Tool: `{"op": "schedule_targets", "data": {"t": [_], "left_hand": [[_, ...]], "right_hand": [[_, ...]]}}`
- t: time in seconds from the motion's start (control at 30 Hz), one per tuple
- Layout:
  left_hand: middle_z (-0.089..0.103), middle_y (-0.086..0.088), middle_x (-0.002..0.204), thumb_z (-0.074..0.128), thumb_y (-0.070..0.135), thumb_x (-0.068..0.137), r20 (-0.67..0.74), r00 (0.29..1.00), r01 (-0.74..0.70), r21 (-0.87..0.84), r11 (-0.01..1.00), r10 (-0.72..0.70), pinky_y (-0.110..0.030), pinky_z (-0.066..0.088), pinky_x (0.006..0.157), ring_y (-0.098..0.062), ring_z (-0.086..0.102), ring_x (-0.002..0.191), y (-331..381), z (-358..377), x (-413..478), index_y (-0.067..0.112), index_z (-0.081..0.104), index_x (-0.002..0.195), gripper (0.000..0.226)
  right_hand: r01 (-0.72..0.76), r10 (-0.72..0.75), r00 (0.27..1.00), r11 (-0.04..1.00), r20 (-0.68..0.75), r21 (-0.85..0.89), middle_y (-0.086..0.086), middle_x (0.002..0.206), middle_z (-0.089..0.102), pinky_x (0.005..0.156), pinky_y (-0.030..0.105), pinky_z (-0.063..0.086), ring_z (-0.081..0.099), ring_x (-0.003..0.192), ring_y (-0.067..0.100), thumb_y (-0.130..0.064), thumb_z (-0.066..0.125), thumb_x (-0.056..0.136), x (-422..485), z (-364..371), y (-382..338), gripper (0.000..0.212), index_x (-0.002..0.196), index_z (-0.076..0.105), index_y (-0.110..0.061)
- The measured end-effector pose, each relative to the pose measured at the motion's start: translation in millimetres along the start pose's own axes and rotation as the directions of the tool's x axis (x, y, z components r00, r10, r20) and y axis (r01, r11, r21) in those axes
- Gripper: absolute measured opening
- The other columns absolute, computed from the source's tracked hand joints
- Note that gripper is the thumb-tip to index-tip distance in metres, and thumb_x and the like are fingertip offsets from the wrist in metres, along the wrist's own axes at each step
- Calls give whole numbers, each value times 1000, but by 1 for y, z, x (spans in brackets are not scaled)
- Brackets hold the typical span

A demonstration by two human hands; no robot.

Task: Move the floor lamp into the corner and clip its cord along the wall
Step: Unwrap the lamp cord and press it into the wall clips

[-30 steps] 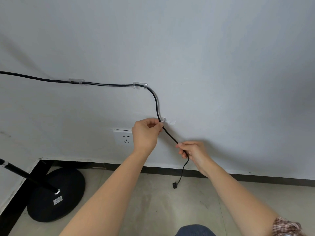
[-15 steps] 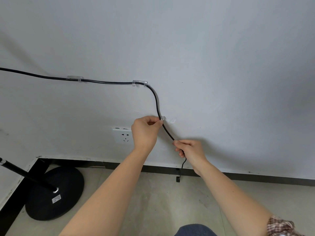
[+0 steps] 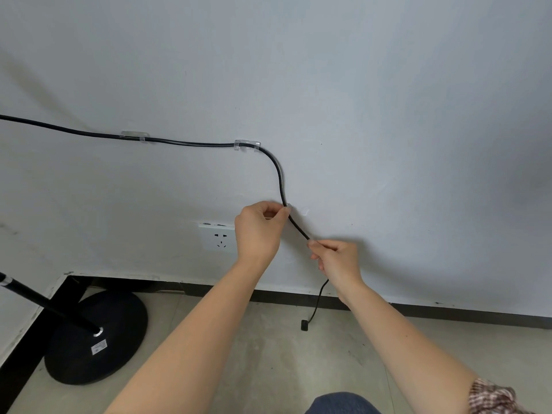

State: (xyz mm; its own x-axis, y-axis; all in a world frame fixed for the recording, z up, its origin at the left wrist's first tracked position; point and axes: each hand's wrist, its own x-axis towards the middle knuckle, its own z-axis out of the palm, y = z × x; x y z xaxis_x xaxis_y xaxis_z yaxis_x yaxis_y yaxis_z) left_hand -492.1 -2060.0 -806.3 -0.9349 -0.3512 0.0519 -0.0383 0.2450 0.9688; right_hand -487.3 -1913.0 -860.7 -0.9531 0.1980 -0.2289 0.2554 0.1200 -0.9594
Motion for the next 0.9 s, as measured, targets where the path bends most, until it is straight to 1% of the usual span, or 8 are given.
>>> {"op": "schedule_targets", "data": {"t": [0.17,0.27,0.4,0.47,0.57,0.7,0.83,0.9], "left_hand": [[65,11,66,66,29,82,36,999,3,-13,1000,-2,-38,57,73,-10,61,67,-2,-2,1,18,71,79,12],[68,9,71,62,32,84,77,997,35,-62,997,-30,-38,57,74,-15,65,76,-7,-9,1,23,72,79,14],[70,5,77,55,26,89,81,982,184,-158,970,-173,-26,54,63,-13,65,71,-24,-24,2,22,72,86,18],[69,2,80,55,24,90,71,967,251,-159,955,-243,-28,54,65,-13,64,70,-39,-31,1,19,71,86,17],[68,-5,88,53,22,91,90,929,367,-86,926,-359,-33,53,71,-18,63,75,-68,-38,-5,15,67,87,16],[65,-8,92,51,23,93,188,799,567,82,820,-571,-30,50,65,-20,61,75,-112,-37,-23,12,65,97,18],[64,-12,86,46,35,94,255,548,778,196,598,-797,-30,51,52,-24,63,67,-143,-27,-48,5,52,113,35],[65,-16,88,50,41,93,332,427,869,107,484,-841,-32,54,48,-27,66,70,-154,-20,-56,8,43,116,40]], "right_hand": [[-84,87,992,996,94,-34,2,62,65,45,23,43,51,44,11,-22,70,84,1,10,1,12,76,74,-15],[-144,145,977,989,159,-17,5,63,62,43,21,45,52,43,12,-18,71,82,2,17,2,8,77,74,-12],[-212,210,945,977,250,-17,9,63,57,43,21,48,49,40,13,-14,71,82,3,26,-1,10,78,71,-6],[-232,226,940,973,257,-9,8,62,58,45,21,50,51,40,12,-15,71,83,3,28,-3,10,79,70,-6],[-232,239,934,971,265,-59,5,66,66,56,24,50,53,49,11,-22,71,83,2,31,-2,13,86,73,-9],[-229,240,918,971,317,-71,0,70,71,61,24,48,52,59,12,-27,68,86,-2,35,0,15,85,75,-14],[-274,260,894,962,366,-13,1,76,71,59,23,52,56,63,13,-27,64,89,-5,39,1,17,86,73,-13],[-292,270,885,956,379,2,1,78,71,60,24,53,58,64,13,-27,63,90,-5,42,3,17,86,73,-14]]}}
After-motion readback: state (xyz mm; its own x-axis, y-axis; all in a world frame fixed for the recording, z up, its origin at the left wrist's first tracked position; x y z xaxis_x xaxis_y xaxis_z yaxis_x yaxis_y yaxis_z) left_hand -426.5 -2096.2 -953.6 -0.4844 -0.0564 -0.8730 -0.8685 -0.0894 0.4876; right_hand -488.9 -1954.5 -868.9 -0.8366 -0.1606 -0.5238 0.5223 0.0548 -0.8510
